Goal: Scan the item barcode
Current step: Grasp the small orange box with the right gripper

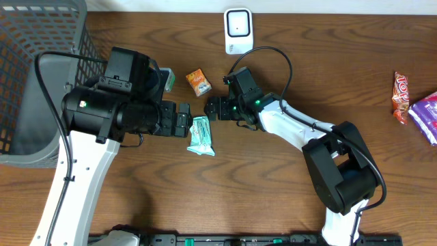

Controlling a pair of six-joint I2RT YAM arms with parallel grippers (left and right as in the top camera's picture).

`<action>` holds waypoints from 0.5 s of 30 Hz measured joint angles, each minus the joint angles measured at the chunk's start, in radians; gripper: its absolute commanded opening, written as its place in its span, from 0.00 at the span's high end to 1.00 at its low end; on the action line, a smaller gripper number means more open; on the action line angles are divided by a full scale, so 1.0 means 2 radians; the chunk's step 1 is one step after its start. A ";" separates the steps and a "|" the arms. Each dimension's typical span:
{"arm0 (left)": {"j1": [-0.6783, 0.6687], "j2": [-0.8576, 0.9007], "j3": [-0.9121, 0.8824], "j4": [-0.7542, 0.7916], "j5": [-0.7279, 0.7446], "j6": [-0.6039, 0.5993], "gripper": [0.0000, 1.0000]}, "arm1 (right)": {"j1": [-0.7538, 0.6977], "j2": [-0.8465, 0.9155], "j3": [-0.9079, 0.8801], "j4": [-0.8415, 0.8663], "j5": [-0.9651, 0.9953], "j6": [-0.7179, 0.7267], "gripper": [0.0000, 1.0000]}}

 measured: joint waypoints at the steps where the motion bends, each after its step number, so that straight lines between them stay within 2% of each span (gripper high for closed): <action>1: 0.000 0.000 0.000 0.000 0.000 0.000 0.02 | 0.000 0.000 0.000 -0.001 0.000 0.000 0.01; 8: 0.000 0.000 0.000 0.000 0.000 0.000 0.02 | 0.000 0.000 0.000 0.001 0.000 0.000 0.03; 15: 0.000 0.000 0.000 0.000 0.000 0.000 0.02 | 0.001 0.001 0.000 0.065 0.000 0.006 0.07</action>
